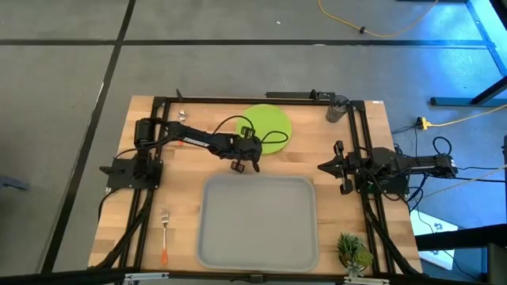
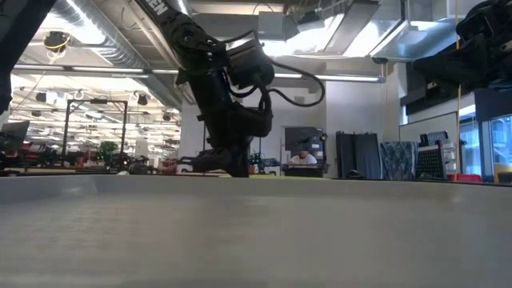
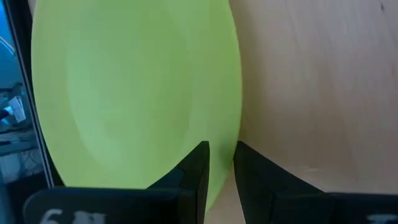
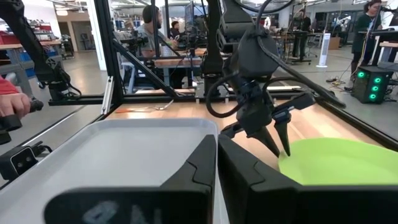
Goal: Pick and place plate/cup/fork/spoon on tray
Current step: Put the green plate on the gray serving tray
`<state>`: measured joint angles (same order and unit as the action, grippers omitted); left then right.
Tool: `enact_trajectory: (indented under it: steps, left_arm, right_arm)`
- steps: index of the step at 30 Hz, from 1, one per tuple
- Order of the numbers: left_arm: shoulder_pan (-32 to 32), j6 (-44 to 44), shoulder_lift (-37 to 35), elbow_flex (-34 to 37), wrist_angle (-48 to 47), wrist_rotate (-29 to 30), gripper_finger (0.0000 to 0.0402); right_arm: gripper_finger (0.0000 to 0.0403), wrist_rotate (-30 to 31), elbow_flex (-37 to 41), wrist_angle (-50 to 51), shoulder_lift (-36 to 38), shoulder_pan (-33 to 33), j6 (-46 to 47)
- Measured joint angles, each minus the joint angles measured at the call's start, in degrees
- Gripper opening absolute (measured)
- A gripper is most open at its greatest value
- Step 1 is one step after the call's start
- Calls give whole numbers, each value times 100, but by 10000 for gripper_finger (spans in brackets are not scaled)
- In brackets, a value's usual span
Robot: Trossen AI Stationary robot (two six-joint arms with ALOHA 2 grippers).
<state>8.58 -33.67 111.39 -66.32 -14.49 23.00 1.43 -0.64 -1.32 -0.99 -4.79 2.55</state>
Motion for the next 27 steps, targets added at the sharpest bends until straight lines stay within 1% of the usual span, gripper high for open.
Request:
enact_trajectory:
  steps: [10, 22, 27]
  left_arm:
    - [124, -18, 47, 0, 200, -15, 66]
    - [284, -121, 83, 7, 191, -15, 66]
    - [292, -144, 83, 7, 228, -17, 50]
  right_arm:
    - [20, -2, 0, 0, 0, 2, 0]
    - [20, -1, 1, 0, 0, 0, 0]
    - [20, -1, 2, 0, 0, 0, 0]
